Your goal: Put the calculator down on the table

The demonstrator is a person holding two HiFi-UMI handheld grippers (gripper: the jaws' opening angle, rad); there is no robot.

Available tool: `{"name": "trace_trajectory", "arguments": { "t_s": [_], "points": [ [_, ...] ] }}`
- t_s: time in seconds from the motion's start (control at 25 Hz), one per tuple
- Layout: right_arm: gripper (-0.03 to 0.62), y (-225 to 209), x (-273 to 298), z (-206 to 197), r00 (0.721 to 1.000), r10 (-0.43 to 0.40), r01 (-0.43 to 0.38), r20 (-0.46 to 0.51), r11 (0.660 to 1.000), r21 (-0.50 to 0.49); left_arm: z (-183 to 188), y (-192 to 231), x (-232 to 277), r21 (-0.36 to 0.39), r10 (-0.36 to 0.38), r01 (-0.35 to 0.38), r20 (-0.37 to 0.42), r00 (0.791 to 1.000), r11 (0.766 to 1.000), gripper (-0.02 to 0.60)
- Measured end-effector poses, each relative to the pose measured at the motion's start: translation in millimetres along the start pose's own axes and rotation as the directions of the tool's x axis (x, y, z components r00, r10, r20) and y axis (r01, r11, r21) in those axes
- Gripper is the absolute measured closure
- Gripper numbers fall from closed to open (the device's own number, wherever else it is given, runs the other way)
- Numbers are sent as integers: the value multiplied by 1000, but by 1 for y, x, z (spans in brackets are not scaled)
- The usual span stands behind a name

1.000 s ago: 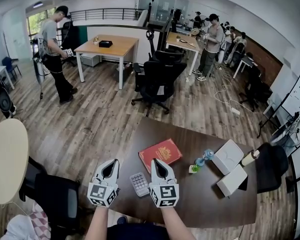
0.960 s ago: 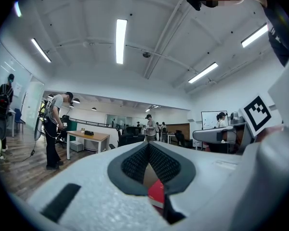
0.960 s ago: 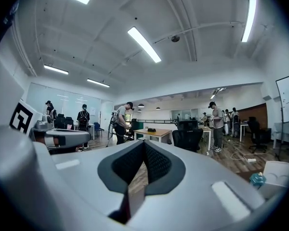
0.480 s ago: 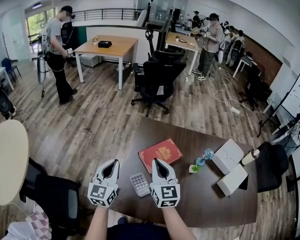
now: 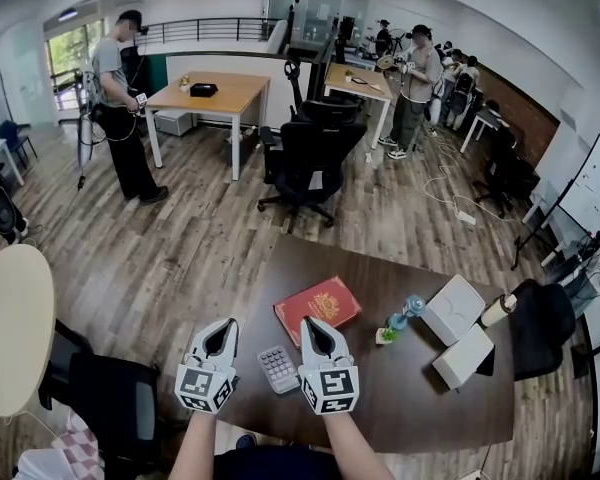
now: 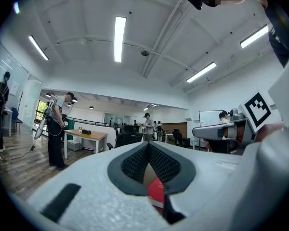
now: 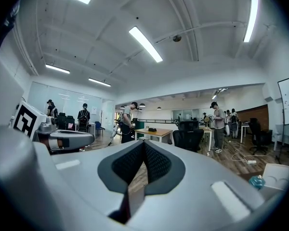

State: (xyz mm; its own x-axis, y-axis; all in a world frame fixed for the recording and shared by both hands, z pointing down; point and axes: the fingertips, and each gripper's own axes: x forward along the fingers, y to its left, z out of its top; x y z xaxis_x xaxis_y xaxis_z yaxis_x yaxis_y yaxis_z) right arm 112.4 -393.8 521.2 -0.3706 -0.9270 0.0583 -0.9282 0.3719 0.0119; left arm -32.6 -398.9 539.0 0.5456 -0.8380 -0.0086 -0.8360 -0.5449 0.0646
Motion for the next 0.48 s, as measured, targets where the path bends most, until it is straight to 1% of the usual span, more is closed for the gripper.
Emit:
{"name": "trace_trajectory", "arguments": {
  "t_s": [0.48],
  "points": [
    [588, -9, -1, -6, 1000, -22, 23, -17, 1000, 15, 0, 0, 2, 7, -13, 13, 1, 1000, 1000, 584]
  ]
}}
